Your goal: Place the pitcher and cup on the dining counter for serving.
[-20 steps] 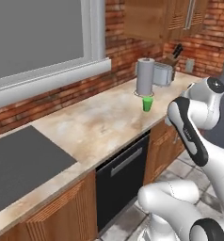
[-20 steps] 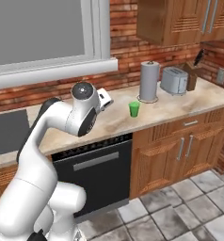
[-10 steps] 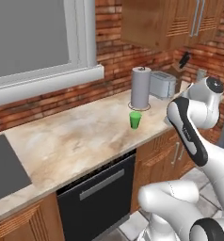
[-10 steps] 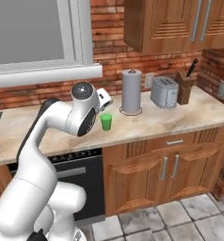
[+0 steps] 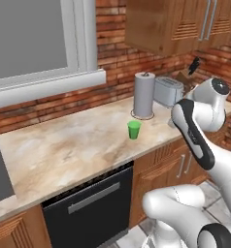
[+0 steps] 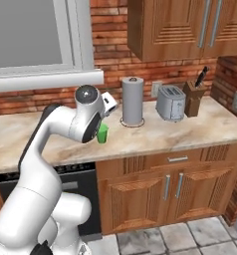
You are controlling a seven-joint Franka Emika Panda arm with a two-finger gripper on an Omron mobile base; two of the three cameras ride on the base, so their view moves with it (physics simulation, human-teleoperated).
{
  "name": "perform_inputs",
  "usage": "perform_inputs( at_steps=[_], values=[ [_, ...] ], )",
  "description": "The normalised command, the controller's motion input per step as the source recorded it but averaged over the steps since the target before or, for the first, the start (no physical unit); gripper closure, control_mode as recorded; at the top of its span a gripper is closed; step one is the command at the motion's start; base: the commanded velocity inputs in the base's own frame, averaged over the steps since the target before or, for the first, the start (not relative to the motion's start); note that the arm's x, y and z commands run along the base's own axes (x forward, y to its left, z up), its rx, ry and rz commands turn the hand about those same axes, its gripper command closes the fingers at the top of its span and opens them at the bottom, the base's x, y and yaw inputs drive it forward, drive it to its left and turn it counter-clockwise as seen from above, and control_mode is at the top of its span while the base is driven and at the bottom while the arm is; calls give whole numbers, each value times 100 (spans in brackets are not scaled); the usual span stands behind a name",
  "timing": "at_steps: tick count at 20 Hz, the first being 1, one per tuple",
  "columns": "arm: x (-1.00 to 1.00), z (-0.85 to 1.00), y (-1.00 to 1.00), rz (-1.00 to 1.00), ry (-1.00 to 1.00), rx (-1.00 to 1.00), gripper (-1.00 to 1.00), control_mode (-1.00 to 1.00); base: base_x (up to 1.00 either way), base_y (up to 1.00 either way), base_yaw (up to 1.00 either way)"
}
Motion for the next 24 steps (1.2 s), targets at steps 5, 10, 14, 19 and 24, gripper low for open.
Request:
perform_inputs(
  at_steps=[5, 10, 14, 19, 24],
  values=[
    [0, 0, 0, 0, 0, 0, -100, 100, 43, 0, 12],
    [0, 0, 0, 0, 0, 0, -100, 100, 50, -15, 19],
    [0, 0, 0, 0, 0, 0, -100, 100, 41, -52, 30],
    [0, 0, 0, 0, 0, 0, -100, 100, 14, -72, 41],
    [0, 0, 0, 0, 0, 0, -100, 100, 4, -60, 44]
  ],
)
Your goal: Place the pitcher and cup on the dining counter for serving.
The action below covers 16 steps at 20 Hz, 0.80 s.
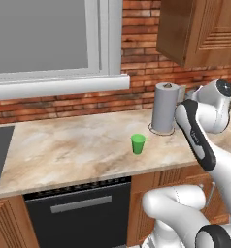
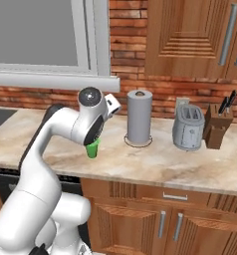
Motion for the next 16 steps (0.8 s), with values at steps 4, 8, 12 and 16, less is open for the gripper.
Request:
perform_inputs(
  at_steps=[4, 8, 12, 16],
  values=[
    [0, 0, 0, 0, 0, 0, -100, 100, 0, -4, 22],
    [-1, -37, 16, 0, 0, -3, -100, -100, 0, 1, 0],
    [-1, -37, 19, -9, -1, 0, -100, -100, 0, 0, 0],
    [0, -20, 22, -20, 1, 0, -100, -100, 0, 0, 0]
  ],
)
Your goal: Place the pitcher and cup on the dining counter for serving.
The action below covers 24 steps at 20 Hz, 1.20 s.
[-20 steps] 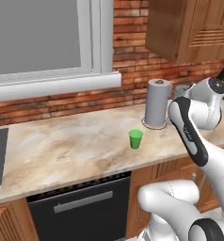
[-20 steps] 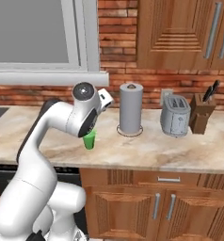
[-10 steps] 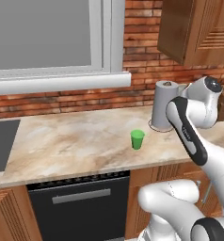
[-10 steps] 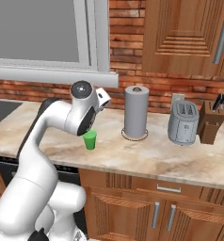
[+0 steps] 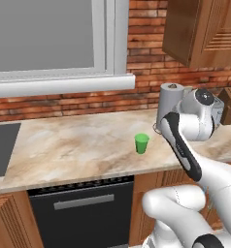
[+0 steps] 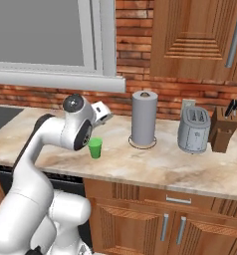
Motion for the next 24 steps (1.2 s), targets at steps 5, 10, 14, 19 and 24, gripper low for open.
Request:
perform_inputs(
  at_steps=[5, 10, 14, 19, 24],
  values=[
    [0, -3, 26, -24, 11, 0, -100, -100, 0, 0, 0],
    [4, -12, 18, -27, 11, 2, -100, -100, 0, 0, 0],
    [27, -21, 0, -29, 12, 13, -100, -100, 0, 0, 0],
    [18, -29, 0, -22, 14, 21, -100, -100, 0, 0, 0],
    [12, -24, 0, -16, 5, 26, -100, -100, 0, 0, 0]
  ],
)
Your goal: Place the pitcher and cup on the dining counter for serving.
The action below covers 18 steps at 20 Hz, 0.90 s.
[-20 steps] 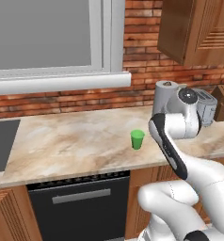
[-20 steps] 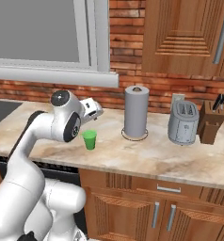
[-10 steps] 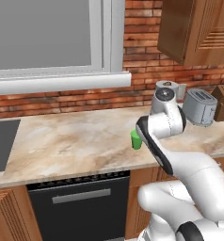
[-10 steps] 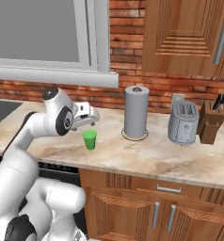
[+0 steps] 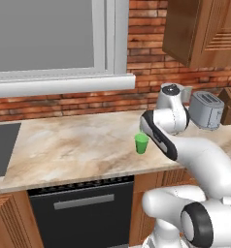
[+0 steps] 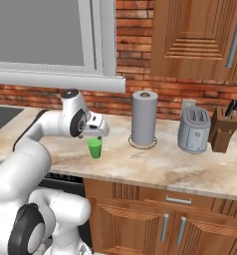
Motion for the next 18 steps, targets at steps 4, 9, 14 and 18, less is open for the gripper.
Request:
perform_inputs(
  at_steps=[4, 9, 14, 18],
  values=[
    [14, -14, 0, -10, 0, 21, -100, -100, 0, 0, 0],
    [10, -20, -3, -6, -3, 9, -100, -100, 0, 0, 0],
    [4, -36, -13, -1, -5, 1, -100, -100, 0, 0, 0],
    [7, -36, -13, -1, -1, 0, -100, -100, 0, 0, 0]
  ],
)
